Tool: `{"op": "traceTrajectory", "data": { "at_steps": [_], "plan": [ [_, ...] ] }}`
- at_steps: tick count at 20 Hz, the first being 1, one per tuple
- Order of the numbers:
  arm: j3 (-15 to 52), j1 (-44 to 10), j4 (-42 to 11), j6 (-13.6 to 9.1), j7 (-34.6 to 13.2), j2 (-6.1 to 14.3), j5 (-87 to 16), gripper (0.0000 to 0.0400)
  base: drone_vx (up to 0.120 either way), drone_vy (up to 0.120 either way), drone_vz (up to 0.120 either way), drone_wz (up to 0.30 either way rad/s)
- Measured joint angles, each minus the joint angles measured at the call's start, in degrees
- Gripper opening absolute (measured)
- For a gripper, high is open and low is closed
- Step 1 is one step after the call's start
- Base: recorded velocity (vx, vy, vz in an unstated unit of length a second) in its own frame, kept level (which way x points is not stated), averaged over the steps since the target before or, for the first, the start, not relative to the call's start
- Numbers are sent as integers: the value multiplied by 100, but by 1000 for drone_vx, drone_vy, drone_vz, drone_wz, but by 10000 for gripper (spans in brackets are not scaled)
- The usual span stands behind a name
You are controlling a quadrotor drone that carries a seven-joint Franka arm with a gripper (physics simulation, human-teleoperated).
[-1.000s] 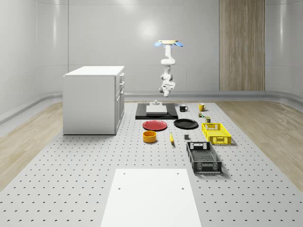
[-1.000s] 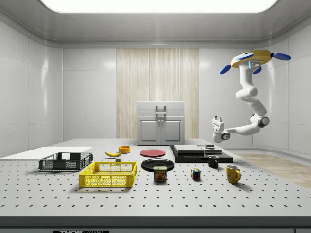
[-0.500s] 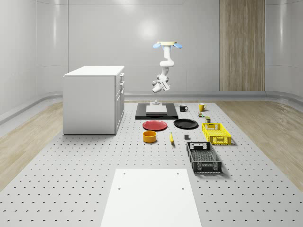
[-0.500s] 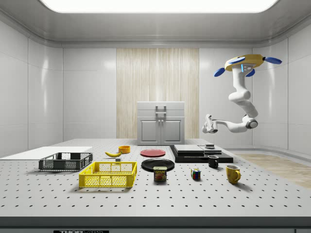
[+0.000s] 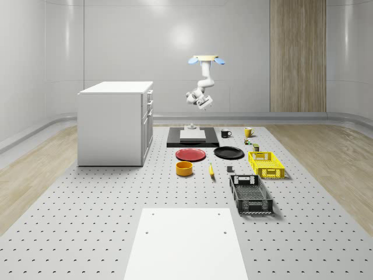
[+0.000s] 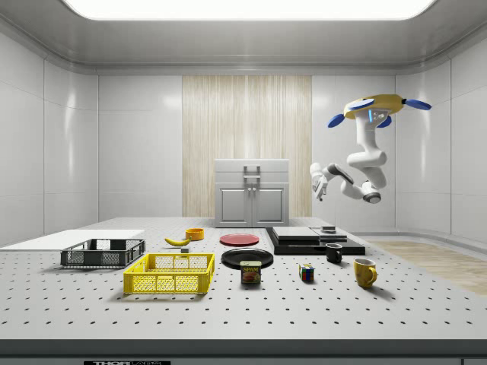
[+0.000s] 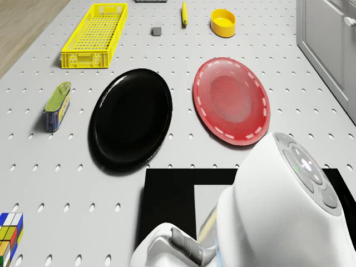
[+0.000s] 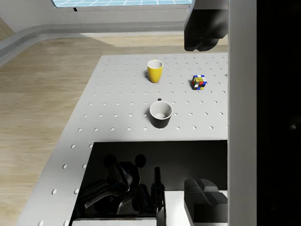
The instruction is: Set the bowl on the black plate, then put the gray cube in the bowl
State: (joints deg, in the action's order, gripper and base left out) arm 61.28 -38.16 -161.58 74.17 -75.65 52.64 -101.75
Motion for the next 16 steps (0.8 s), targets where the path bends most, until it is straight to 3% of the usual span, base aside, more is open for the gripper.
{"op": "traceTrajectory", "data": {
  "at_steps": [4, 7, 11, 16],
  "plan": [
    [501, -948, -302, -441, -638, 267, -780, 400, 120, 0, -120, 0],
    [723, -1406, -385, -630, -937, 435, -1036, 400, 120, 0, -120, 0],
    [903, -1775, -425, -733, -1184, 620, -1168, 400, 120, -10, -120, 0],
    [1036, -2021, -435, -720, -1359, 811, -1183, 400, 120, -120, -120, 0]
  ]
}}
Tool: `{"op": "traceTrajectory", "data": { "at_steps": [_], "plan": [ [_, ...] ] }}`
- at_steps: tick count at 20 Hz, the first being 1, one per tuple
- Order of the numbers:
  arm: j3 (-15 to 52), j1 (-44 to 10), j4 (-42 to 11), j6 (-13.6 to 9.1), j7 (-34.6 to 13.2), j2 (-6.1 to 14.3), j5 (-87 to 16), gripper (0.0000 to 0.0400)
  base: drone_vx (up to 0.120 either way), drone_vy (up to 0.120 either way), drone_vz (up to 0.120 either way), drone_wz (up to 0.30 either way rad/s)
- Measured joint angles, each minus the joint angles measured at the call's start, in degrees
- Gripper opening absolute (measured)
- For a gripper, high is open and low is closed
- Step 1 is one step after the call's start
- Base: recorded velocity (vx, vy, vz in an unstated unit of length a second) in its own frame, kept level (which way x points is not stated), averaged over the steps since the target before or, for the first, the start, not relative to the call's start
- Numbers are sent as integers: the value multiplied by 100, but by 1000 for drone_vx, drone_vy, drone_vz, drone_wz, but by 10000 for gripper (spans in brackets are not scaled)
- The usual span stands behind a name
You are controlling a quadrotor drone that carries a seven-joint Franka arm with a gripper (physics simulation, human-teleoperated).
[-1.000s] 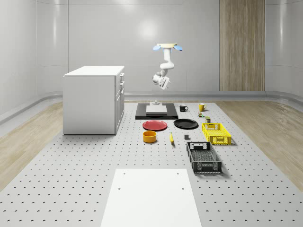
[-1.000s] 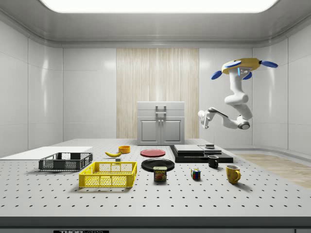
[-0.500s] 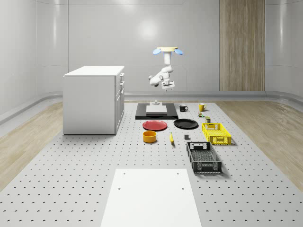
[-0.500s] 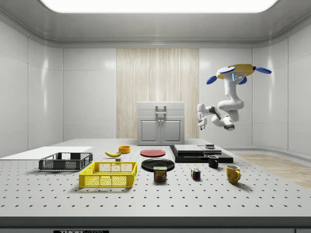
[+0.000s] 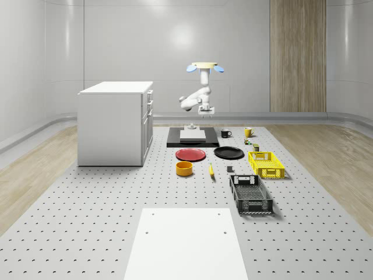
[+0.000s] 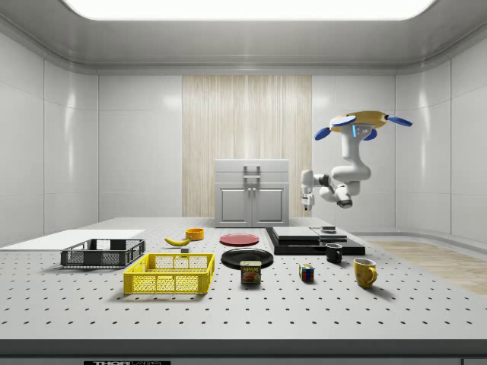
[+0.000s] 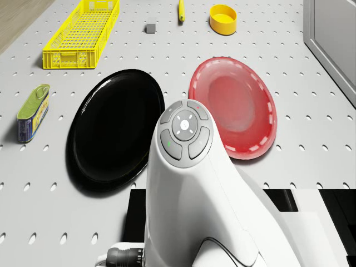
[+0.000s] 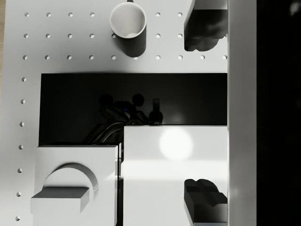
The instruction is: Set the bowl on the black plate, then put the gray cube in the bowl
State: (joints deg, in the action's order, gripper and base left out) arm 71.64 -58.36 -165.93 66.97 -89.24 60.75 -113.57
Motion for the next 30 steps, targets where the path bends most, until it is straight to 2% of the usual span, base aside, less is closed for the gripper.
{"op": "traceTrajectory", "data": {
  "at_steps": [6, 17, 21, 27, 30],
  "plan": [
    [102, -155, 7, 109, -122, 202, 63, 400, 120, -120, -13, 0],
    [229, -308, 29, 383, -259, 536, 228, 400, 120, -120, -120, 0],
    [266, -349, 37, 486, -297, 650, 288, 400, 120, -120, -20, 0],
    [316, -404, 49, 636, -349, 815, 373, 400, 120, 0, 0, 0],
    [338, -429, 54, 708, -372, 894, 414, 400, 120, 0, -107, 0]
  ]
}}
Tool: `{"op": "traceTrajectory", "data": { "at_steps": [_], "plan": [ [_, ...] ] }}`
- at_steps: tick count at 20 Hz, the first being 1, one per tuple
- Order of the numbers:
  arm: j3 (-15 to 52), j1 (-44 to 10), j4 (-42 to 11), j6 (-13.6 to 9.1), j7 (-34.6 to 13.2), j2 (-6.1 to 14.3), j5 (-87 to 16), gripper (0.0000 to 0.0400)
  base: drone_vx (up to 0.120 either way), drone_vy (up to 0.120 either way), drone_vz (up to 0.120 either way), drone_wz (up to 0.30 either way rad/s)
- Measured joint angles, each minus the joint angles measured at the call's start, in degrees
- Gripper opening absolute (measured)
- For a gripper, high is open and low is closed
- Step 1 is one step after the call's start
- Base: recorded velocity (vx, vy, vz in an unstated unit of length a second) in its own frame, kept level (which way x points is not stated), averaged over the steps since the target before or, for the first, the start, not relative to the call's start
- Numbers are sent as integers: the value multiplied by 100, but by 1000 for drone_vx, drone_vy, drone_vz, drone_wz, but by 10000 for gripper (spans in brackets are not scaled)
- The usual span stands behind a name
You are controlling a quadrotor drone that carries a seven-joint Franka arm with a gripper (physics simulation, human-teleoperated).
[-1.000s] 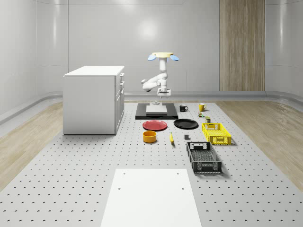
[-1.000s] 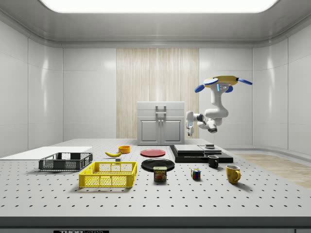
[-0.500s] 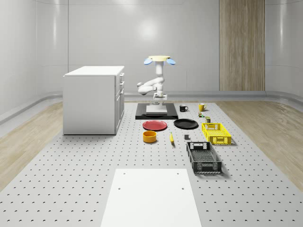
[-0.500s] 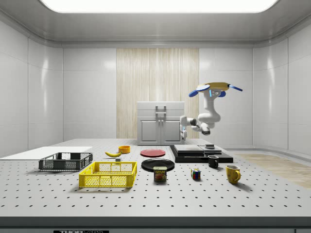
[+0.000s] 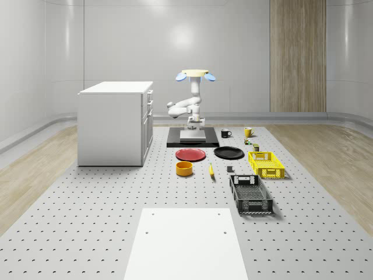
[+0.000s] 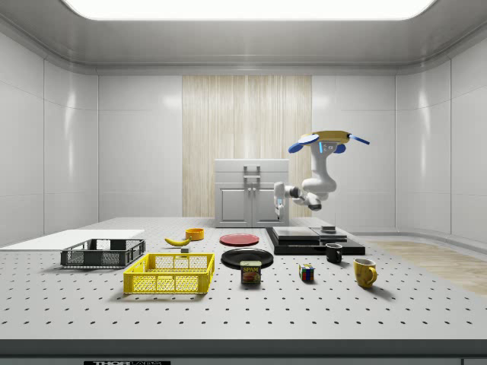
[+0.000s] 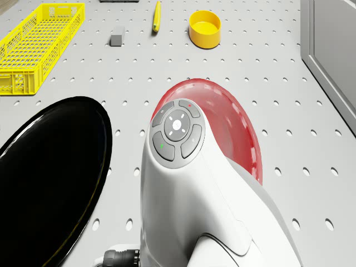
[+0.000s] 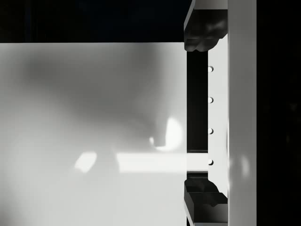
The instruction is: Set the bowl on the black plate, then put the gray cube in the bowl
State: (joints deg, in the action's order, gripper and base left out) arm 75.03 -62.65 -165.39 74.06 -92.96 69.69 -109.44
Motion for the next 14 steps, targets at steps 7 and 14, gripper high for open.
{"op": "traceTrajectory", "data": {
  "at_steps": [7, 14],
  "plan": [
    [48, -54, 12, 164, -50, 177, 89, 400, 120, 0, -40, 0],
    [90, -102, 22, 318, -95, 343, 169, 400, 120, 0, 0, 0]
  ]
}}
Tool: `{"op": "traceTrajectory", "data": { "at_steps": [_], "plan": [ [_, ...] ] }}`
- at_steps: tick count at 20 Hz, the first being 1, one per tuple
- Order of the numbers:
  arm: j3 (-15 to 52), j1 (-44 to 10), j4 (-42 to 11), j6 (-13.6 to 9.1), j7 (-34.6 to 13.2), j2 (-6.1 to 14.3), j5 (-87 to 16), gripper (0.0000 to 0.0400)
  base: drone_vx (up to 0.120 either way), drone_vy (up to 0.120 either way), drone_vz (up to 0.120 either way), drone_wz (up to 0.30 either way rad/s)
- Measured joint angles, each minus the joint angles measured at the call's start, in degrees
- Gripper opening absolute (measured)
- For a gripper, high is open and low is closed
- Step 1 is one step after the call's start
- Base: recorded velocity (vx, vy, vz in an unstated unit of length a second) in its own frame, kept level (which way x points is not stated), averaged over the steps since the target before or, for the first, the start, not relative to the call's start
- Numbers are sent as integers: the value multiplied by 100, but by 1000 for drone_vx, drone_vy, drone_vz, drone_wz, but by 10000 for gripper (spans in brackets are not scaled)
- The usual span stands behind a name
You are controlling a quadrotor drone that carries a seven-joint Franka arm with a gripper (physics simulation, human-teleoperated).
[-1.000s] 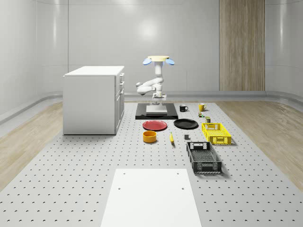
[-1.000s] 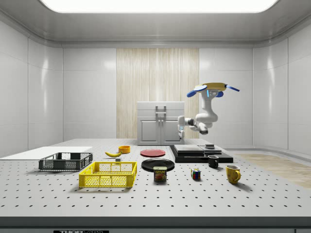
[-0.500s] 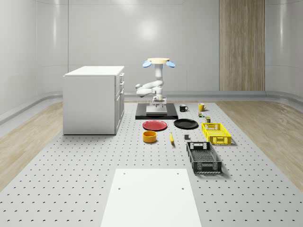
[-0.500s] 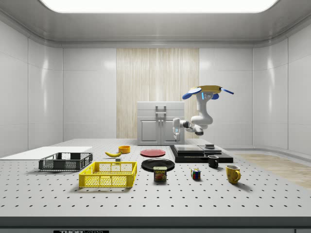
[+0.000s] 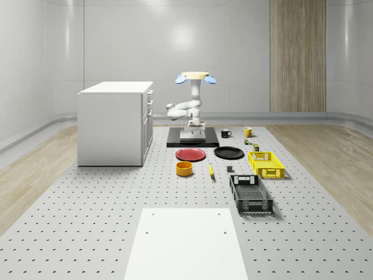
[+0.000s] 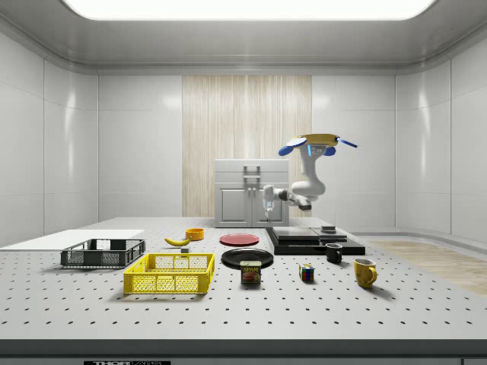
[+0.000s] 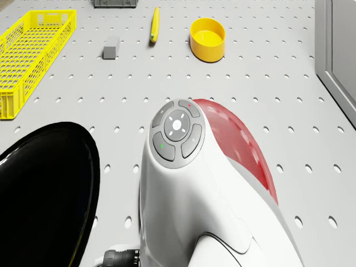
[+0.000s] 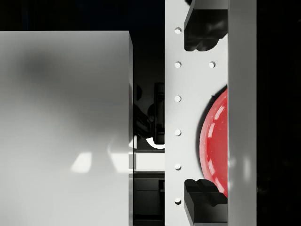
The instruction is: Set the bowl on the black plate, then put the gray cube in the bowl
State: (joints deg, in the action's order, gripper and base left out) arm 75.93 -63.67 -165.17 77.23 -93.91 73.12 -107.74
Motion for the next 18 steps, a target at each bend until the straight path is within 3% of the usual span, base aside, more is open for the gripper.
{"op": "traceTrajectory", "data": {
  "at_steps": [18],
  "plan": [
    [87, -102, 22, 352, -93, 378, 176, 400, 120, 0, 0, 0]
  ]
}}
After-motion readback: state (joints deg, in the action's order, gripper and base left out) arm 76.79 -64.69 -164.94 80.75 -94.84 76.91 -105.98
